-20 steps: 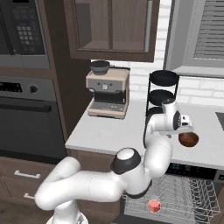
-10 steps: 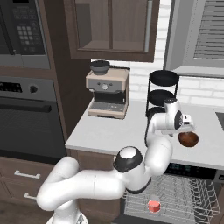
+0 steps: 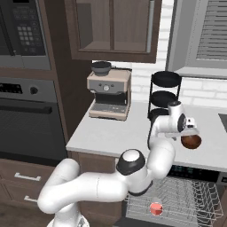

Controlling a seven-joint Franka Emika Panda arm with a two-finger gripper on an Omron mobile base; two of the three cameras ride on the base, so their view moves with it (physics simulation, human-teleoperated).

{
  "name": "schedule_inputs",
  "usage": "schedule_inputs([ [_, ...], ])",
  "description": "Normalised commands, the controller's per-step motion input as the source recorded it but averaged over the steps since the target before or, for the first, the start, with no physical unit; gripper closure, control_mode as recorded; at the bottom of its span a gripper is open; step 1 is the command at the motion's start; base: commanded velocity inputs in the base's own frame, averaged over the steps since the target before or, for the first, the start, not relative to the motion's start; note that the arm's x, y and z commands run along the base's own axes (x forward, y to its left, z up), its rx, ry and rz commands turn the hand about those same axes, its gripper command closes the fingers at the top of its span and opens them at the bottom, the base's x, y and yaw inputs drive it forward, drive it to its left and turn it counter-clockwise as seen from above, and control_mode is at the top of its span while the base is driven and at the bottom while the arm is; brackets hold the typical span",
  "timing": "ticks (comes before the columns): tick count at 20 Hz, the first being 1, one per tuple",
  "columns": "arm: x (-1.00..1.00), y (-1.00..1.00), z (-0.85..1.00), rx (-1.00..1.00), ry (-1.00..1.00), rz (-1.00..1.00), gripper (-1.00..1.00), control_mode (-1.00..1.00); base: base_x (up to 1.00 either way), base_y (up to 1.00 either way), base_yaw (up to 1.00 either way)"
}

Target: Pick up the cup and bowl from the counter, place them in the dishwasher, and close the dishwasher door.

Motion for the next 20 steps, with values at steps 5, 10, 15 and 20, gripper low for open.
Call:
schedule_inputs([
  [5, 0.0, -0.12, -0.01, 0.0, 0.0, 0.0, -1.0, -1.0, 0.0, 0.0, 0.0],
  [10, 0.0, -0.1, -0.07, 0.0, 0.02, 0.0, 1.0, -1.0, 0.0, 0.0, 0.0],
  [15, -0.04, -0.09, -0.04, 0.0, 0.0, 0.0, 1.0, -1.0, 0.0, 0.0, 0.0],
  [20, -0.52, 0.0, 0.0, 0.0, 0.0, 0.0, 1.0, -1.0, 0.0, 0.0, 0.0],
])
